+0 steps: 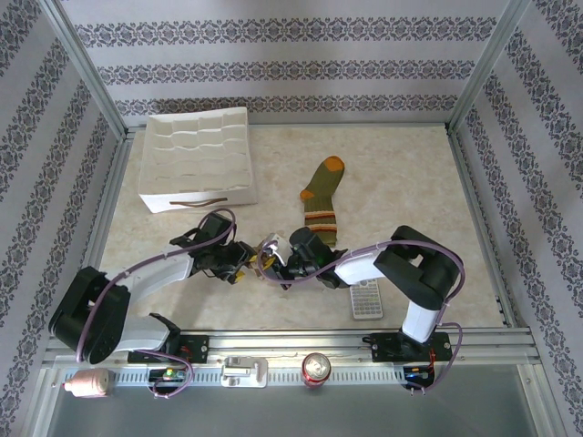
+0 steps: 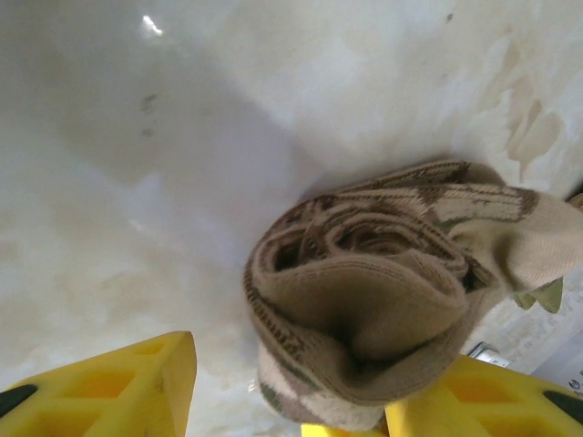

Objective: Roll the socks

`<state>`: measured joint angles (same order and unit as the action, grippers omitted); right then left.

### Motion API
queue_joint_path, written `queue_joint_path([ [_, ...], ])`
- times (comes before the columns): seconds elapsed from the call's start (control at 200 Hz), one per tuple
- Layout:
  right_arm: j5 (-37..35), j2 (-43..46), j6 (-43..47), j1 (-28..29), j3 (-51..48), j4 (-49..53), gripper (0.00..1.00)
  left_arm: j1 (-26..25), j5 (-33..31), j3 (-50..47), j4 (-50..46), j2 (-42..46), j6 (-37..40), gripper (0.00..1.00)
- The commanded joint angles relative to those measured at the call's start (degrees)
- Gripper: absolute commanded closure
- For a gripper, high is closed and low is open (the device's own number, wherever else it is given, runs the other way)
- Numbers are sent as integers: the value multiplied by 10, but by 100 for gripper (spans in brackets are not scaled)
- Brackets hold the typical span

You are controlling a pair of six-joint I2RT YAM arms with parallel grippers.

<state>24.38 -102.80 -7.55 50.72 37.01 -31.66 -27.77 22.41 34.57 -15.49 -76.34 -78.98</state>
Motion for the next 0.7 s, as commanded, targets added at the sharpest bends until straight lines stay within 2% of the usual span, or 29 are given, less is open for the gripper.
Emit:
queue_joint_path([
  [0.0, -22, -70, -30, -7, -40, 182, 100, -12, 3, 9, 40, -33, 27, 46],
  [0.25, 7, -88, -38, -45, -32, 188, 100, -26, -1, 14, 45, -71, 55, 44],
  [0.425, 24, -87, -45, -69, -23, 194, 100, -30, 3, 38, -16, -129, 91, 46],
  [0.495, 26, -83, -44, -76, -18, 201, 100, -32, -2, 44, -47, -153, 99, 53],
  [0.555, 23, -80, -37, -79, -11, 209, 100, -32, -5, 49, -77, -174, 104, 66],
  [0.585, 21, -77, -30, -79, -7, 215, 100, -33, -8, 52, -91, -183, 105, 75],
  [0.634, 18, -72, -10, -78, 4, 229, 100, -33, -14, 53, -117, -192, 103, 100],
  [0.694, 9, -66, 16, -76, 18, 252, 100, -33, -31, 50, -150, -187, 92, 100],
])
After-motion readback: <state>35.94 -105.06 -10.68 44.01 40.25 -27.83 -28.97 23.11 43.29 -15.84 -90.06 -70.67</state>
